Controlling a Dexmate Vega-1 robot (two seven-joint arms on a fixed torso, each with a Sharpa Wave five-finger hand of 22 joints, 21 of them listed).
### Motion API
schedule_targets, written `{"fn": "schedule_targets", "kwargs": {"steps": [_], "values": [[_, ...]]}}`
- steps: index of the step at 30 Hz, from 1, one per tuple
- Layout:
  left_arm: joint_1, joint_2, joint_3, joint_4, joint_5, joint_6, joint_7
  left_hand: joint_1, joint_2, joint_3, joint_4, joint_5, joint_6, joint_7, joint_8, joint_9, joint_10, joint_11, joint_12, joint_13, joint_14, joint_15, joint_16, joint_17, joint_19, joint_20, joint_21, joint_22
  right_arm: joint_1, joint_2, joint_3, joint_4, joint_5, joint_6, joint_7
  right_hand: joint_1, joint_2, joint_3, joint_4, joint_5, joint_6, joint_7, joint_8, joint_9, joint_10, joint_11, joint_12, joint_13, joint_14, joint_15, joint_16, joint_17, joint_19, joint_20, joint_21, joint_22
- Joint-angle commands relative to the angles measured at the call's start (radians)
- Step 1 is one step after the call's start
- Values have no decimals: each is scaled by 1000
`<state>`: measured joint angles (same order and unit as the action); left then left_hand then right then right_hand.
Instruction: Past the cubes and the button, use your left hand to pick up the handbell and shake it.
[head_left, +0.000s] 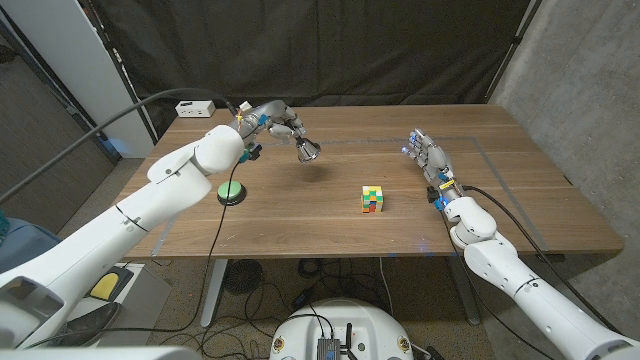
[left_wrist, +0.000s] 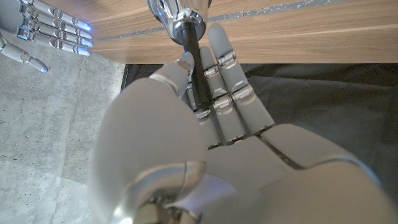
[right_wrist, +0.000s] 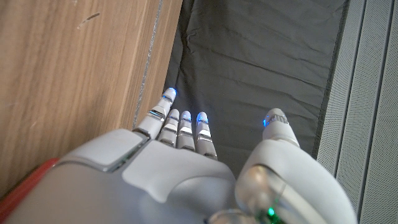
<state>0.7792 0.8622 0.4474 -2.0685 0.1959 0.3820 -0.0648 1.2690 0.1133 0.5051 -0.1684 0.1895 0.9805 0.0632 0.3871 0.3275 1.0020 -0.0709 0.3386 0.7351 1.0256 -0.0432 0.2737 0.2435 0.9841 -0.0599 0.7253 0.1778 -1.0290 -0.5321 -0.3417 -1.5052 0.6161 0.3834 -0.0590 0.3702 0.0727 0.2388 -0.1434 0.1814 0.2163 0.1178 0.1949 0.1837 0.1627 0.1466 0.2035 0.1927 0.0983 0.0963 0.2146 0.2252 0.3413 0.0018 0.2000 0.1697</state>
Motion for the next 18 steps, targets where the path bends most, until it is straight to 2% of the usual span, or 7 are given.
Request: {"fn": "schedule_targets", "kwargs": {"steps": [1,9,18], "values": [[-50,50,57,-37,-2,72,-11,17,6,8,0,8,-6,17,5,5,4,5,-4,4,109,-98,5,5,0,10,6,2,-17,-8,6,-19,1,4,-6,9,2,-3,1,5,10,0,0,4,8,-3,4,2,3,0,1,5,13,1,1,4],[-91,74,114,-63,75,132,-41,15,6,8,2,9,-5,15,4,5,3,5,-8,5,108,-95,4,5,-6,11,8,2,-31,-13,13,-28,5,8,-7,9,2,-3,1,5,10,0,0,4,8,-4,3,2,4,2,1,5,14,1,1,4],[-156,68,185,-46,144,184,-116,15,5,9,2,9,-6,15,3,7,4,2,-10,8,106,-96,4,5,-9,14,10,2,-33,-15,13,-32,4,4,-7,10,2,-3,1,5,10,0,0,4,9,-3,3,2,6,2,2,5,15,2,1,4]]}}
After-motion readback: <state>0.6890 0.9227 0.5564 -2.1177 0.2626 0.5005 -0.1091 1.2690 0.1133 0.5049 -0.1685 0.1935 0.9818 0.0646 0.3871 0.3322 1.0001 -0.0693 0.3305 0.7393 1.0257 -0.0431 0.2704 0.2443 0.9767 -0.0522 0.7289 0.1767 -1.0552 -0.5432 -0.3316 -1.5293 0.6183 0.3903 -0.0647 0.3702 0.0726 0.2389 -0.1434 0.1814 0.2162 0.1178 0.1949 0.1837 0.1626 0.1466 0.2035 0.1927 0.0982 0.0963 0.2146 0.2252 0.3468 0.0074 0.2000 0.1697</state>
